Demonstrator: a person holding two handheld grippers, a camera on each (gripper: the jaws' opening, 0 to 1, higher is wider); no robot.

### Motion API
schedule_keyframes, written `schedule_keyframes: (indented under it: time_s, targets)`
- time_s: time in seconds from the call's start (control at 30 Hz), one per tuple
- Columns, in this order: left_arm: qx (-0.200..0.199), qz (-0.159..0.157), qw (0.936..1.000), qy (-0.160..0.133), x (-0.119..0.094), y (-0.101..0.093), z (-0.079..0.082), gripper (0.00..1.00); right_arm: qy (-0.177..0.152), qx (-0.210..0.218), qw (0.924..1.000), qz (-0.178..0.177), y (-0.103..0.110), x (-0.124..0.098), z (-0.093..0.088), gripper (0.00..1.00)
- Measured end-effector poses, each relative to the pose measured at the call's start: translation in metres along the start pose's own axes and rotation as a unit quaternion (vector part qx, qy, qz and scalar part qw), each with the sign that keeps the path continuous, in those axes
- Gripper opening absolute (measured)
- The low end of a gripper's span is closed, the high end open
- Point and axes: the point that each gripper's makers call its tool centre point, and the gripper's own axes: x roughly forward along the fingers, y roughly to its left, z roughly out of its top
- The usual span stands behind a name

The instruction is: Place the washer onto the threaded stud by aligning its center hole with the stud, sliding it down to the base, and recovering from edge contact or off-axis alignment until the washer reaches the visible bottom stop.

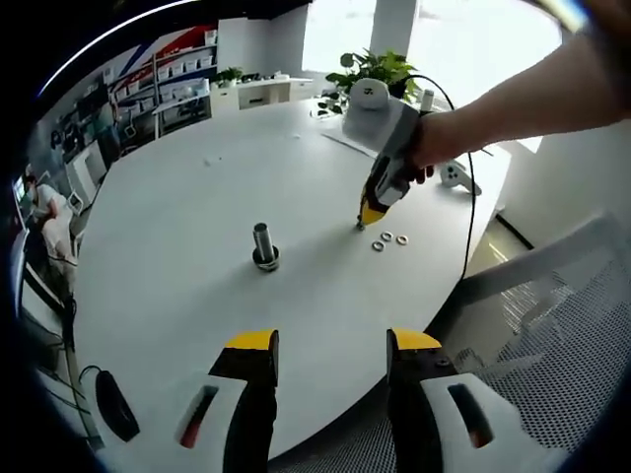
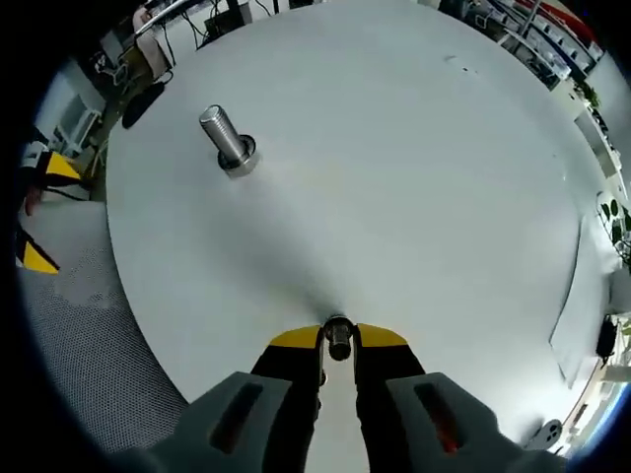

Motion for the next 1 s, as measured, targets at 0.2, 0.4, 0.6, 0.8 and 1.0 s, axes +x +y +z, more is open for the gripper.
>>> schedule_keyframes:
  time_s: [0.2,0.4,0.6,0.8,1.0]
  targets:
    - [0.0,0.0,1.0,0.0,0.0,0.0,0.0,0.42,0.007,0.001,1.0,0.0,0.002,0.003,-0.002,0.14]
    - [-0.001,-0.002,1.0,0.0,0.001,-0.001,0.0,0.42,0.013,0.002,0.9999,0.0,0.002,0.008,-0.006,0.15]
    - [-0.001,-0.002,1.0,0.002,0.0,-0.001,-0.002,0.42,0.01,0.009,0.9999,-0.003,0.001,0.01,-0.01,0.16]
    - [0.0,-0.002,1.0,0.002,0.001,-0.001,-0.001,0.42,0.003,0.012,0.9999,-0.007,0.001,0.004,-0.007,0.26]
    - [0.003,-0.003,1.0,0.0,0.001,-0.002,0.0,0.42,-0.008,0.016,0.9998,-0.013,0.0,-0.002,-0.011,0.26]
